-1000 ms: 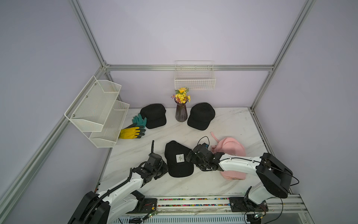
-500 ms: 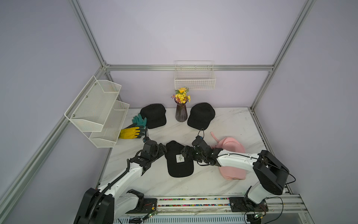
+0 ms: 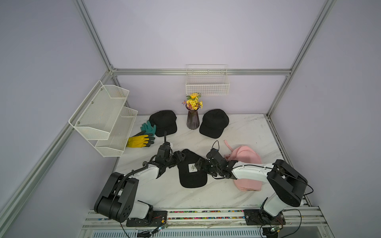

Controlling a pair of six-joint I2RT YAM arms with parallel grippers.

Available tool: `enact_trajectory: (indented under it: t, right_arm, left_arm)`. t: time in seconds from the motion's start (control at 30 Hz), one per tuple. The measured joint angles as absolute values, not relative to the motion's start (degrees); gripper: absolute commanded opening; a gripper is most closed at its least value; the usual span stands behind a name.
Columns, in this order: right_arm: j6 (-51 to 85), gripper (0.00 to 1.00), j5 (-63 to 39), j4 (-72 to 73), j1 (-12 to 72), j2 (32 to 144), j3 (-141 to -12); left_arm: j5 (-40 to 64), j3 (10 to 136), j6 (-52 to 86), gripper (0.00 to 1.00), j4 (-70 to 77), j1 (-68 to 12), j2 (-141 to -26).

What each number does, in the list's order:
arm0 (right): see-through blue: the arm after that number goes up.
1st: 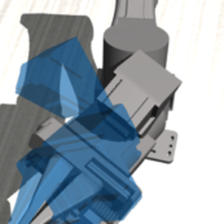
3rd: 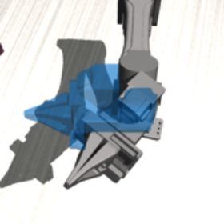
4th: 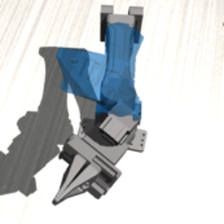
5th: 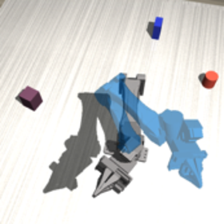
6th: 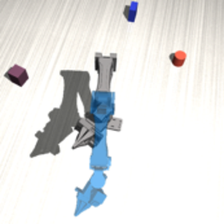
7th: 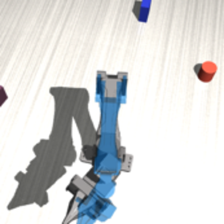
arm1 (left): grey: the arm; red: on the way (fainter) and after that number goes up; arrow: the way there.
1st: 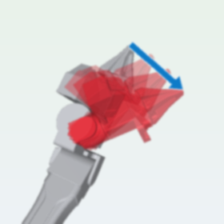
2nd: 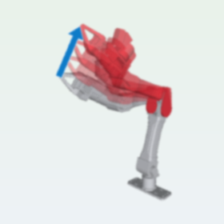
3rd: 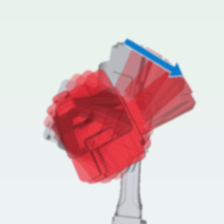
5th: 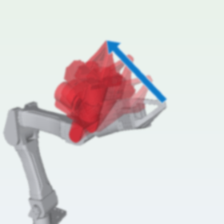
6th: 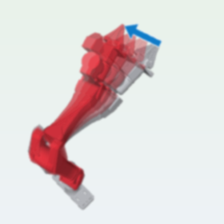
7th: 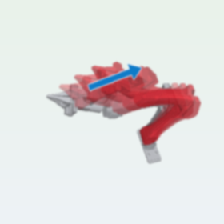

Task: Stack the baseball caps by color
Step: Adjust the baseball cap at the center of the board, then pick up the baseball cap from the center of the board.

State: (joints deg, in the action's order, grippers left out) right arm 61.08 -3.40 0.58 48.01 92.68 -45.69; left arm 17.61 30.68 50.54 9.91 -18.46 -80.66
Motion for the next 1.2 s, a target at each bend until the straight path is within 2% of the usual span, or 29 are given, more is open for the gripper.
enact_trajectory:
  t: [0.07,0.27,0.37,0.47,0.57,0.7,0.8,1.0,1.2]
  right_arm:
    - [61.63,0.97,-3.25,0.40,48.01,91.18,-44.82]
    - [60.01,0.97,1.04,-5.69,48.01,84.88,-46.46]
    - [55.94,0.98,5.76,-10.41,47.42,79.99,-51.07]
    - [51.29,0.97,7.49,-12.99,43.22,76.58,-56.21]
    - [47.09,0.97,6.28,-14.22,33.26,77.17,-61.14]
    - [44.47,0.97,-0.69,-14.79,18.87,85.49,-68.07]
    - [44.25,0.97,-6.96,-14.98,11.51,94.91,-73.43]
    - [44.84,0.95,-15.59,-15.07,6.22,111.00,-82.81]
    - [44.58,0.91,-17.82,-15.18,4.27,124.60,-96.97]
  left_arm:
    - [17.96,29.26,50.98,0.59,11.25,-18.57,-80.66]
    - [17.91,28.47,50.15,0.89,11.90,-18.79,-79.26]
    - [15.31,29.89,46.74,0.99,8.25,-18.83,-75.02]
    - [11.20,33.01,42.33,1.00,3.75,-18.83,-69.28]
    - [7.62,36.05,38.06,1.00,-0.10,-18.83,-63.07]
    - [6.59,37.45,34.94,1.00,-2.85,-18.83,-56.16]
    - [7.86,37.45,33.76,1.00,-4.93,-18.83,-52.62]
    - [16.71,37.45,33.23,1.00,-6.50,-18.92,-48.21]
    - [28.23,38.37,32.75,1.00,-7.38,-19.66,-47.33]
